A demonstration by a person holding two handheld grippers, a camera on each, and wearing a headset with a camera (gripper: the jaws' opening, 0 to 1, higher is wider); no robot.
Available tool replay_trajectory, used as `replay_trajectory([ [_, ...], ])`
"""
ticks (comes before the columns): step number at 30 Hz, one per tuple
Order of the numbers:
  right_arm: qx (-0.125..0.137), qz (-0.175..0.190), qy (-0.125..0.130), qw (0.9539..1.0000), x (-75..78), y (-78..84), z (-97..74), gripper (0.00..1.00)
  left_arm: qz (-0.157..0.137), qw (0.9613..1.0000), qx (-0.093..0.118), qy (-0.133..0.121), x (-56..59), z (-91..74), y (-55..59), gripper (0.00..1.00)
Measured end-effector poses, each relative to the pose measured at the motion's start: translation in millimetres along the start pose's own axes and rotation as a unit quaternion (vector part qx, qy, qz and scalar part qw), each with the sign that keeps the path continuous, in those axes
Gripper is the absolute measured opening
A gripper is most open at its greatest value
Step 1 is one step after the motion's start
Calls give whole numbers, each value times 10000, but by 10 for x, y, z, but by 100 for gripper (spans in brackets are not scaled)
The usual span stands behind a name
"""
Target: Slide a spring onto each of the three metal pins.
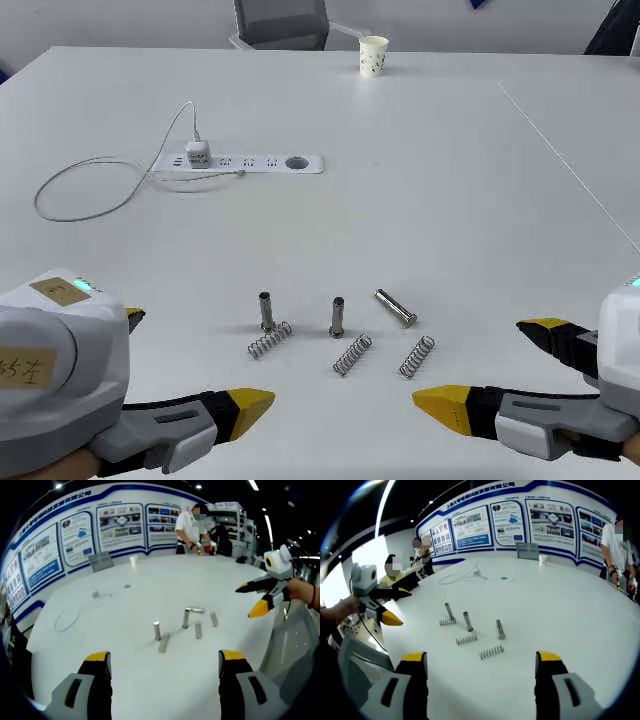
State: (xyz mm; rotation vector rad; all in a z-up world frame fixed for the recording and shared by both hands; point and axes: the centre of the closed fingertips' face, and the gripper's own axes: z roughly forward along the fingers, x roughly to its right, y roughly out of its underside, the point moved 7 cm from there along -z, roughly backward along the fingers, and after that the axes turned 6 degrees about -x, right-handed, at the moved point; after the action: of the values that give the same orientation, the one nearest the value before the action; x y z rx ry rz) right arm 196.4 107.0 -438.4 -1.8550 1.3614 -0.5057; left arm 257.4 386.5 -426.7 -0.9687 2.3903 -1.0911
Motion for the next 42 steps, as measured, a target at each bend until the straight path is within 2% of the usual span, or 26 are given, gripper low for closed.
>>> replay_trajectory([
  [5, 48, 30, 5, 10000, 1, -14, -6, 90, 22, 10000, -60, 21, 14, -3, 19, 89],
  [22, 98, 43, 28, 9999, 3, -21, -17, 89, 35, 10000, -55, 35, 48, -20, 4, 87],
  [31, 141, 38, -26, 9999, -22, -38, -12, 89, 77, 9999, -85, 54, 40, 25, 42, 79],
  [42, 190, 44, -71, 9998, -32, -48, -11, 87, 180, 9996, -185, 131, 0, 167, 78, 64],
])
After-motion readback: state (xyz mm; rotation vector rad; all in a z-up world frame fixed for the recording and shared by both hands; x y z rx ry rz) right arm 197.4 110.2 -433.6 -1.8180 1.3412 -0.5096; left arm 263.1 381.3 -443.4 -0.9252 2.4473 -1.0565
